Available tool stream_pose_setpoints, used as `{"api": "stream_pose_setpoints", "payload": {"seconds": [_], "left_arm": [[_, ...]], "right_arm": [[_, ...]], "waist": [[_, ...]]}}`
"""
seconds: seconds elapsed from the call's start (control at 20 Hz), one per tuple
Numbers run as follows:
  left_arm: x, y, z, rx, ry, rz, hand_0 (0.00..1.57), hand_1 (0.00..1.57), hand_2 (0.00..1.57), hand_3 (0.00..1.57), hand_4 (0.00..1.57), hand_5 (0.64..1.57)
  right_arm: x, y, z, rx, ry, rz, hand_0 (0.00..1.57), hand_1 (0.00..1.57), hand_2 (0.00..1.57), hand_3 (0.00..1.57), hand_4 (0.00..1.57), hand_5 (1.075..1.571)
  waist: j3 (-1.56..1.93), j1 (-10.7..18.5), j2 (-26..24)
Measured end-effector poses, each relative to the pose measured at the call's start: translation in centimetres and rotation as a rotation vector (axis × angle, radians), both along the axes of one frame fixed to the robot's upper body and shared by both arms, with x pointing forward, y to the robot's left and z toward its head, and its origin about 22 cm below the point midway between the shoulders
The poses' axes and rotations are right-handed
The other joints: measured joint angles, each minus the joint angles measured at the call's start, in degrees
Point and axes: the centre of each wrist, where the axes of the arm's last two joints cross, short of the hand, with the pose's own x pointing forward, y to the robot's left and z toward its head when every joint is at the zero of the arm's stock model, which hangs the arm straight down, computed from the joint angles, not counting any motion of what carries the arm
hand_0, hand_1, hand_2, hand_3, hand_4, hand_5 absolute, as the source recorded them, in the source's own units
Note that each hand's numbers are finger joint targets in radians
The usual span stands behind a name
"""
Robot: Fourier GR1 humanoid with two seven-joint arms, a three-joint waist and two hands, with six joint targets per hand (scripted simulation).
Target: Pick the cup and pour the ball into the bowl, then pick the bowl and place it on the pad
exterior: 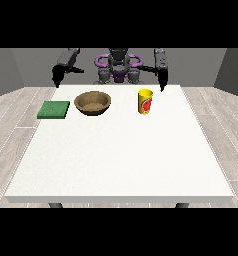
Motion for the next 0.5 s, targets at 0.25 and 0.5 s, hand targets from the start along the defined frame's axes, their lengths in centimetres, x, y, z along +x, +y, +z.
{"api": "stream_pose_setpoints", "payload": {"seconds": [0.25, 0.5], "left_arm": [[0.9, 0.2, -2.1, 0.003, -0.027, 0.037, 0.0, 0.0, 0.0, 0.0, 0.0, 1.249], [1.3, -0.5, -5.0, -0.002, -0.036, 0.065, 0.0, 0.0, 0.0, 0.0, 0.0, 1.267]], "right_arm": [[0.1, -1.6, -0.9, 0.008, -0.014, 0.009, 0.0, 0.0, 0.0, 0.0, 0.0, 1.563], [0.1, -2.8, -1.1, 0.013, -0.023, 0.031, 0.0, 0.0, 0.0, 0.0, 0.0, 1.558]], "waist": [[0.0, -1.1, 1.6], [0.0, -2.7, 2.8]]}}
